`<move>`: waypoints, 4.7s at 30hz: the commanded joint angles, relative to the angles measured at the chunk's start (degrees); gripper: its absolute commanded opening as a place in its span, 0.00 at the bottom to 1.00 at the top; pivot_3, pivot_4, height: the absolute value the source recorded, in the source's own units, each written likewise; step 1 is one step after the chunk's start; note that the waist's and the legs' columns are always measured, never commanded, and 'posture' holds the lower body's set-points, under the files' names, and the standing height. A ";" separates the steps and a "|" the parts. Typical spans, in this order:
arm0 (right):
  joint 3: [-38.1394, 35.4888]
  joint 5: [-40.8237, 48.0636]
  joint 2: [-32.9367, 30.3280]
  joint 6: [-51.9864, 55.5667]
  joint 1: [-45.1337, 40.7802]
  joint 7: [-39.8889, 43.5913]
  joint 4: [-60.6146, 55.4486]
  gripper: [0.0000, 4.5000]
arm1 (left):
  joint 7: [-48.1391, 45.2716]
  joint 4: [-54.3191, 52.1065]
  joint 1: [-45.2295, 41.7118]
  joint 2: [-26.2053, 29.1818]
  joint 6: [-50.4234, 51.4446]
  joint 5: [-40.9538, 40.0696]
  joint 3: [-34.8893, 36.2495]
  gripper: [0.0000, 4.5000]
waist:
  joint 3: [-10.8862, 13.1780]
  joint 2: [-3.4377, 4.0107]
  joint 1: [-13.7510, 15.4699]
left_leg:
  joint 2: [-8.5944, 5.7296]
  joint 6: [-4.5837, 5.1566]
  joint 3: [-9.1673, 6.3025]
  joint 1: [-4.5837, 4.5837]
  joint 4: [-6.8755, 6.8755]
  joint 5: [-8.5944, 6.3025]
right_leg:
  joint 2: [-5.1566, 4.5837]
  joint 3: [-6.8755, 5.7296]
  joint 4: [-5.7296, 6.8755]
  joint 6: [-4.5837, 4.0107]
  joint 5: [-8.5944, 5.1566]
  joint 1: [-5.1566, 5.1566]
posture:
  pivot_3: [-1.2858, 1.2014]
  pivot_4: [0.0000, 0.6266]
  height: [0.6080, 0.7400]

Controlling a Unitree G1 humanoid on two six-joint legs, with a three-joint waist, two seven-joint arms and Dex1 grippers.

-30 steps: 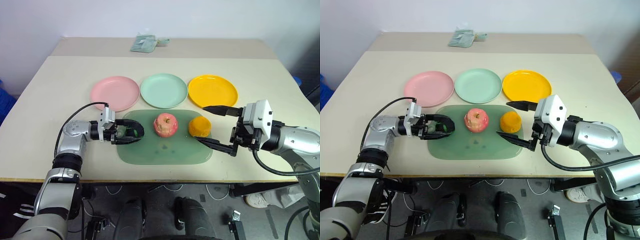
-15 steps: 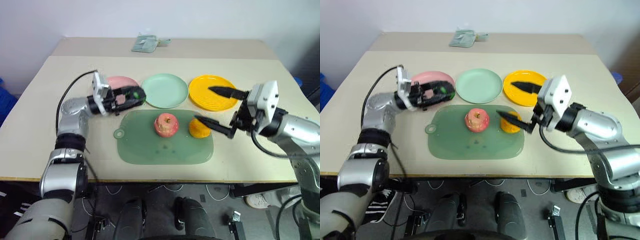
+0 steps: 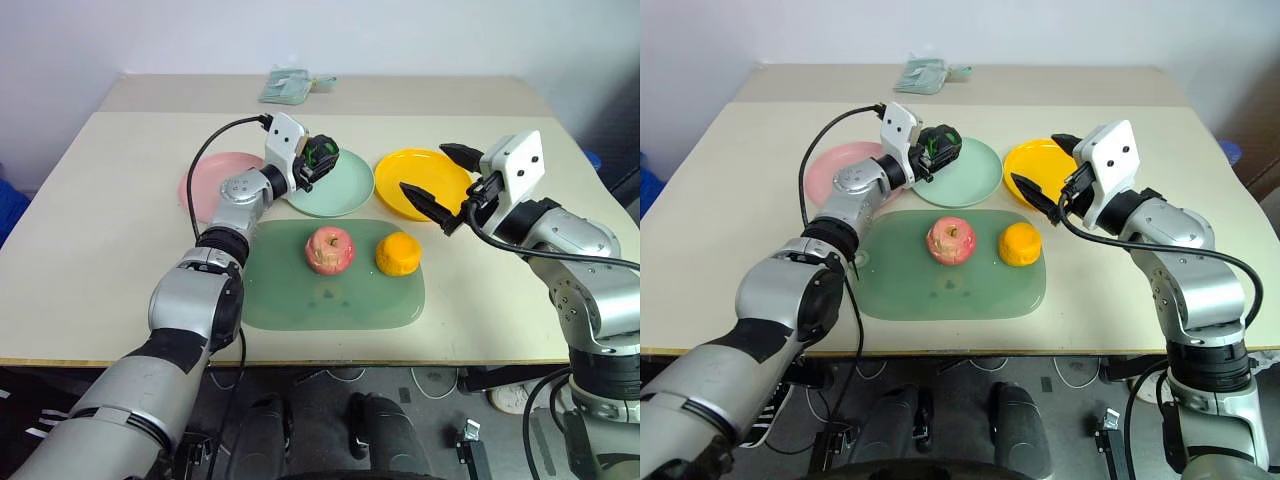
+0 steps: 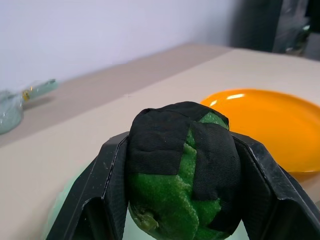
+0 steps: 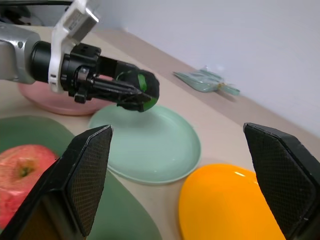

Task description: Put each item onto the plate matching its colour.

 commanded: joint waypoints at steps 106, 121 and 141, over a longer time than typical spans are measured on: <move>1.91 5.09 -1.90 2.15 1.75 8.84 -5.01 0.96 | -27.10 -14.86 9.98 19.87 9.74 -17.28 13.45 0.97 | -0.01 0.00 0.03 | 0.02 -0.01 0.03 0.00 0.03 0.00 | -0.03 -0.03 0.02 -0.01 0.00 0.02 | 0.52 0.24 1.00; 10.56 -6.34 0.57 -1.13 4.68 8.08 10.35 0.96 | -57.53 -47.68 24.96 25.18 32.07 -26.44 4.52 0.97 | -0.03 0.03 -1.06 | 0.03 -0.06 -0.03 0.03 0.06 0.04 | 0.00 0.02 0.07 -0.04 -0.02 0.03 | 0.52 0.24 1.00; 4.49 -17.60 12.40 -25.64 -19.15 -8.99 54.92 0.70 | -36.85 -44.70 25.20 18.25 26.76 -19.37 3.19 1.00 | -0.01 0.05 -1.13 | 0.02 -0.06 0.01 0.00 -0.03 0.04 | 0.00 0.05 0.05 -0.02 0.00 0.00 | 0.52 0.24 1.00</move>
